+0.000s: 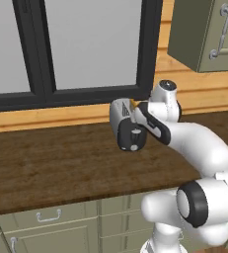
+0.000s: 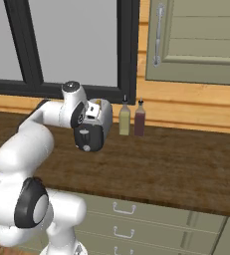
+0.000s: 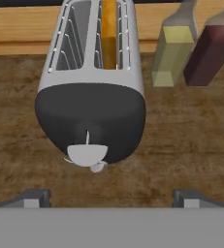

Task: Start the toaster. Once the lever pops up, take the bread to the plate on the dining counter.

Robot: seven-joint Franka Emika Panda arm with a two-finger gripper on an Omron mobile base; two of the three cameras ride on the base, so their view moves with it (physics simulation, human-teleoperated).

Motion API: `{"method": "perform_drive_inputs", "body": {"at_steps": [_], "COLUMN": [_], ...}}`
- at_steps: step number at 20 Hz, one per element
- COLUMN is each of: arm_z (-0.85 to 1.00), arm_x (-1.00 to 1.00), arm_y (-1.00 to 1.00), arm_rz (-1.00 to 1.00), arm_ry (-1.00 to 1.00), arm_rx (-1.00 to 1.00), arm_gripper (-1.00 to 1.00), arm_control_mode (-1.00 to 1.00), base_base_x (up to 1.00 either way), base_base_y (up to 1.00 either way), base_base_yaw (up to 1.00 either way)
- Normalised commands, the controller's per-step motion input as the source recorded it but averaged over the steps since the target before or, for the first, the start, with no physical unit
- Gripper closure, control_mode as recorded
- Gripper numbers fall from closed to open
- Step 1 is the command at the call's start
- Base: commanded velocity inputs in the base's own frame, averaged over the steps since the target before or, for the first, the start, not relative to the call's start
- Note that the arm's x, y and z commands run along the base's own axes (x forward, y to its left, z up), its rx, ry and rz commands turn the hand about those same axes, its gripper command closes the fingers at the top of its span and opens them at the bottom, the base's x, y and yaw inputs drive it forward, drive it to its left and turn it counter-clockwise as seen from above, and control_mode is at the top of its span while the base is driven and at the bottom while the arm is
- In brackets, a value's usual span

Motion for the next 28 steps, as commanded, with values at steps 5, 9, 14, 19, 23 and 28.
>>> {"method": "perform_drive_inputs", "body": {"at_steps": [5, 9, 14, 19, 23, 28], "arm_z": [-0.13, 0.0, -0.11, -0.25, -0.31, -0.24], "arm_x": [0.25, 0.28, 0.21, 0.14, 0.03, 0.0], "arm_y": [-0.1, 0.0, -0.08, -0.12, -0.02, 0.0], "arm_rz": [0.0, 0.0, 0.0, 0.0, 0.0, 0.0], "arm_ry": [0.0, 0.0, 0.0, 0.0, 0.0, 0.0], "arm_rx": [0.0, 0.0, 0.0, 0.0, 0.0, 0.0], "arm_gripper": [-1.0, -1.0, -1.0, -1.0, -1.0, -1.0], "arm_control_mode": [-1.0, -1.0, -1.0, -1.0, -1.0, -1.0], "base_base_x": [0.0, 0.0, 0.0, 0.0, 0.0, 0.0], "base_base_y": [0.0, 0.0, 0.0, 0.0, 0.0, 0.0], "base_base_yaw": [0.0, 0.0, 0.0, 0.0, 0.0, 0.0]}}
